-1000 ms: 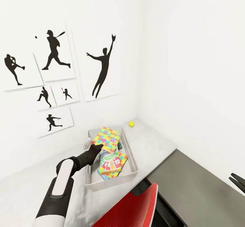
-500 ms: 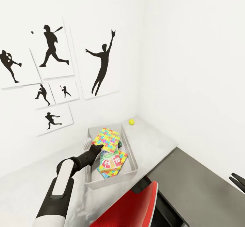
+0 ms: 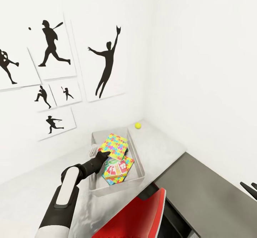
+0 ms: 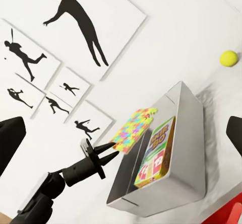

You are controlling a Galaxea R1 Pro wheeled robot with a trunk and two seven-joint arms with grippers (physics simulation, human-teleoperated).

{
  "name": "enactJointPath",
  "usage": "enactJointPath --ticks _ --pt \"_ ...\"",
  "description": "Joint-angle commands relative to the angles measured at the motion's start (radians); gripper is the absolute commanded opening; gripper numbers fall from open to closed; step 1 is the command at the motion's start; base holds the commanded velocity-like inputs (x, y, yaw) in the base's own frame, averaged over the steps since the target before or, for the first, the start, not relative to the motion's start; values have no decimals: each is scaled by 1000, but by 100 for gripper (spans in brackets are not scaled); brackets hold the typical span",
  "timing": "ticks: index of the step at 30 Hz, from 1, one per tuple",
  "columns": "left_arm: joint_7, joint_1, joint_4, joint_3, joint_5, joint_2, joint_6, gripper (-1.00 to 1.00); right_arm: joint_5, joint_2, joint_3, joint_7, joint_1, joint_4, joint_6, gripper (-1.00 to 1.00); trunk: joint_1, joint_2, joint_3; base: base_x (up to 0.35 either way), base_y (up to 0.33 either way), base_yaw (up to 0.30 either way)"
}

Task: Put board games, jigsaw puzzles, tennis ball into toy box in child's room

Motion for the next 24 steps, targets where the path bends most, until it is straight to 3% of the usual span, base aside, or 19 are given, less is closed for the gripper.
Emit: enactJointPath --ticks 1,21,22,24 --pt "9 -1 -1 2 17 -1 4 -100 -4 0 0 0 0 0 8 100 1 -2 -4 0 0 0" --pt "10 -1 -1 0 29 -1 4 -100 -3 2 0 3 0 1 7 100 1 -2 -32 0 0 0" --pt "9 -1 -1 0 29 -1 4 100 -3 2 0 3 0 1 7 100 1 -2 -33 0 0 0" --pt "10 -1 -1 0 29 -1 4 100 -3 2 -1 3 0 1 6 100 1 -2 -33 0 0 0"
